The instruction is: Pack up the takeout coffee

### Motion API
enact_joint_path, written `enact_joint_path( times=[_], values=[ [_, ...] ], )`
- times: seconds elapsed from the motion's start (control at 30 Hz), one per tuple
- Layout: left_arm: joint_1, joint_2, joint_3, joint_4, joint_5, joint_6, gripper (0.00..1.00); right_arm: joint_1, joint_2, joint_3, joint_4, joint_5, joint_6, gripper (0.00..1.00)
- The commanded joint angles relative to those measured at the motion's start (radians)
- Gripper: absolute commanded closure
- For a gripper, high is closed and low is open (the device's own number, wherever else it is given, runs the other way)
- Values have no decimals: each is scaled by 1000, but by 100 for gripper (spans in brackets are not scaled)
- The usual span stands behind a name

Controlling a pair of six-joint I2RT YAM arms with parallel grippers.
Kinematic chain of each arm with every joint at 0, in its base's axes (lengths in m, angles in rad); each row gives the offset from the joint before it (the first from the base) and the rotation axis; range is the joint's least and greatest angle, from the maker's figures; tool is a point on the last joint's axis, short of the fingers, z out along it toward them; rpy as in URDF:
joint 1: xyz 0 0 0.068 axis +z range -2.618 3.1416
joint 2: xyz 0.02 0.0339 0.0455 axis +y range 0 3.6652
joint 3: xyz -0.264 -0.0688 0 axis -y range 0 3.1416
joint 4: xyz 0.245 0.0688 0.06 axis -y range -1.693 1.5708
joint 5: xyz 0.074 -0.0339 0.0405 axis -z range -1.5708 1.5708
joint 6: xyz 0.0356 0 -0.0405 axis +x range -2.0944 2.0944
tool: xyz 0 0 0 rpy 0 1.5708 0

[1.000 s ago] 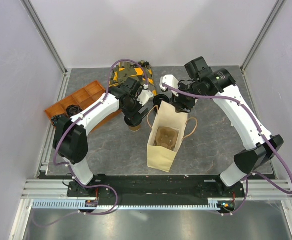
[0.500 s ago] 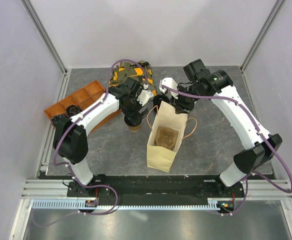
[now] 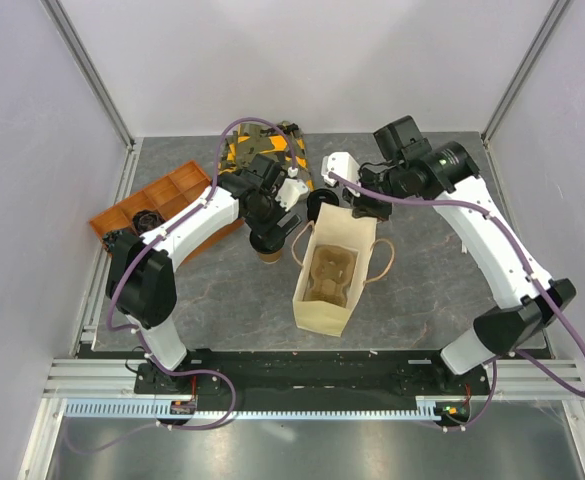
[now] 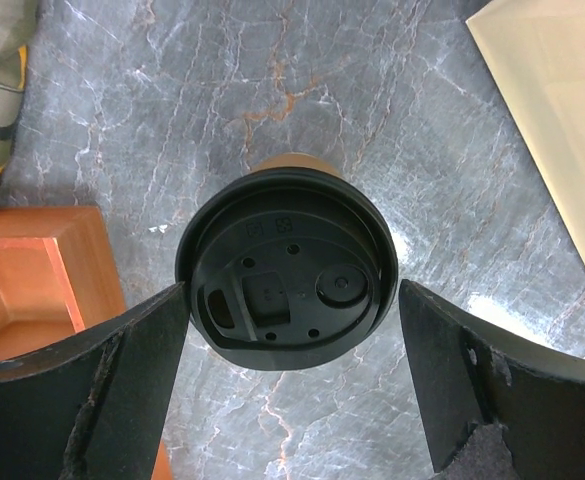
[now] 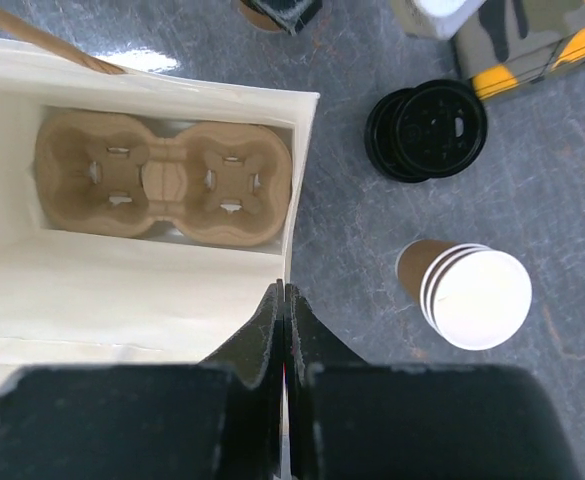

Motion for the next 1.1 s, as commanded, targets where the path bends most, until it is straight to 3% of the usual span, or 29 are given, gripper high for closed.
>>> enact_joint_path(
  times=[0.0,0.33,0.67,1.07],
  values=[
    [-1,-3,31,37,-3,-19,9,36,-104,-11,66,9,-6,100],
    [-19,-32,-15,37,11,15,6,86,-173,-82,174,108,31,100],
    [-25,-26,-28,39,-4,18,8,140,-188,-94,177,154,52,100],
    [-31,-32,-45,54,-30,26,2,140,-188,-108,175,161,63,100]
  ],
)
